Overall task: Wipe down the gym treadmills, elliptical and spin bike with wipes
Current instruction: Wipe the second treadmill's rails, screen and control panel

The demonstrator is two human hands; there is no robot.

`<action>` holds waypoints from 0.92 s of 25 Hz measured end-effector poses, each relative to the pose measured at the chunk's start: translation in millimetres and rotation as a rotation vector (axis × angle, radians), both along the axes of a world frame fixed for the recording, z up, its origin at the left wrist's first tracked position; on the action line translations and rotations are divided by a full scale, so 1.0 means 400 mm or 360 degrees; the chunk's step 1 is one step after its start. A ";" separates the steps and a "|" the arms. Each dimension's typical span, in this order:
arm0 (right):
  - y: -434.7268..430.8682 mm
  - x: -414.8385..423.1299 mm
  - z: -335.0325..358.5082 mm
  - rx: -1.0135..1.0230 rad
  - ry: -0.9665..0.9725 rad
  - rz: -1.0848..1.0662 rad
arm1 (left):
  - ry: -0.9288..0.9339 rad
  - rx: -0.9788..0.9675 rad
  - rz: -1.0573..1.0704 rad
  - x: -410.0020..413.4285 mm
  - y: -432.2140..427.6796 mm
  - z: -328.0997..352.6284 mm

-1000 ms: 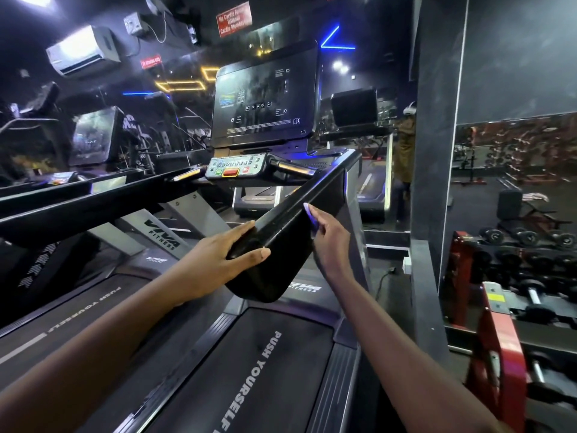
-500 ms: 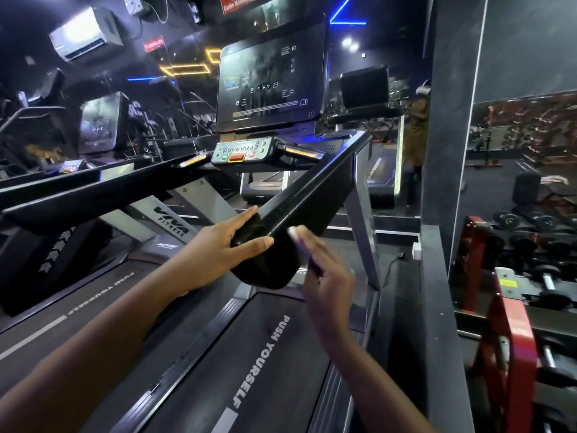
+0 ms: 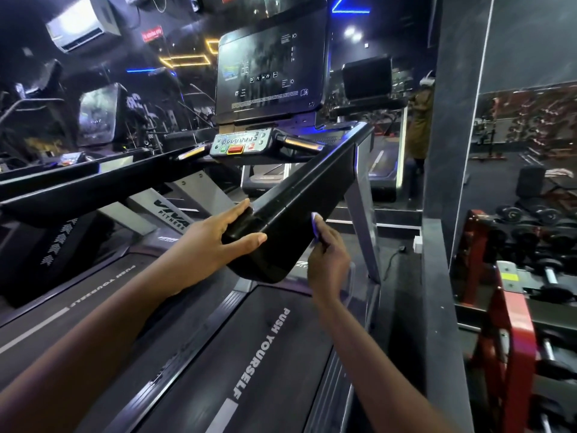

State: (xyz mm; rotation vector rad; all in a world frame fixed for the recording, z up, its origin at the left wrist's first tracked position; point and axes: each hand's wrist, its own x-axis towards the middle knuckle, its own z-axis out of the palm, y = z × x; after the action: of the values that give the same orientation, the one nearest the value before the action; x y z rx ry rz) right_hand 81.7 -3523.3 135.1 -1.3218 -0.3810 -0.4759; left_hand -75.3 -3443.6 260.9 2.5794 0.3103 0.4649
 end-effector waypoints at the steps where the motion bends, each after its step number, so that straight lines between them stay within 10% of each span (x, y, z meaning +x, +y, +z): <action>1: -0.003 -0.045 -0.005 0.0014 -0.0030 0.0012 | 0.0001 -0.0028 0.0000 -0.001 0.002 -0.001; 16: -0.037 -0.134 0.209 -0.0845 -0.0645 0.0009 | -0.0252 -0.0686 -0.0159 -0.022 0.021 -0.052; 23: -0.070 -0.283 0.110 -0.0225 -0.0561 -0.0034 | -0.0185 -0.0889 -0.0213 -0.041 0.000 -0.027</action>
State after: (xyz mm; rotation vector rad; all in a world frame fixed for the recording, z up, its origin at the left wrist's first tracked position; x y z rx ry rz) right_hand -31.6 -3551.3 179.1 -1.3799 -0.7036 -0.7136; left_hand -91.7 -3443.5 250.2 2.0067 0.1903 0.4081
